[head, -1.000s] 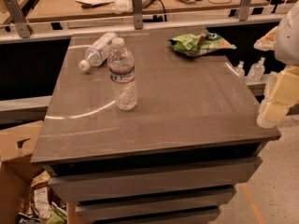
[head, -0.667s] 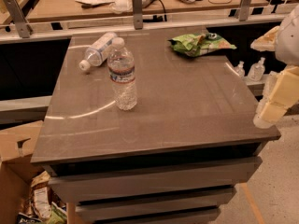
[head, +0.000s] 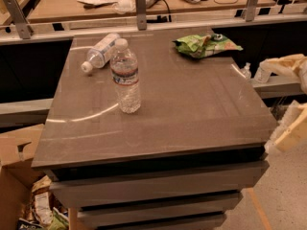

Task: Knock blue plastic bottle over

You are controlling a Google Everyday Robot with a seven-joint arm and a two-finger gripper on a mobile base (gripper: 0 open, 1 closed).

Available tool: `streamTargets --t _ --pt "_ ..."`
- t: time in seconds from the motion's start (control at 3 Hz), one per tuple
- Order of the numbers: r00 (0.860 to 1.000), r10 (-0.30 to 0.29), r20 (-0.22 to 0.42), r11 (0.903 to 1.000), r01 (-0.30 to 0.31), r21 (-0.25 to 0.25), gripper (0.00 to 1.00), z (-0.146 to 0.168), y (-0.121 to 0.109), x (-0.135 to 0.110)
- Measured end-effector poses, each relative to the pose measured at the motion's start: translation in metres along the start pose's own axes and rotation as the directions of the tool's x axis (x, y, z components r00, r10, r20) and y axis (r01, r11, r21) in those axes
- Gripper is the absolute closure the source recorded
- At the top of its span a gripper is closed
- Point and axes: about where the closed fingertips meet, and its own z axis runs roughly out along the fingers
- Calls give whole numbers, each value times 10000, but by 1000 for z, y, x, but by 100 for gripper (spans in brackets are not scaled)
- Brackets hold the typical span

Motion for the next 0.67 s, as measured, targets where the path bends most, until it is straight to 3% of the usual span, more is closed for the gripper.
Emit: streamTargets --t 0.33,0.67 --pt "9783 -226 2058 9974 361 -618 0 16 24 -20" --pt "8824 -133 4703 9877 849 -1315 0 21 47 -81"
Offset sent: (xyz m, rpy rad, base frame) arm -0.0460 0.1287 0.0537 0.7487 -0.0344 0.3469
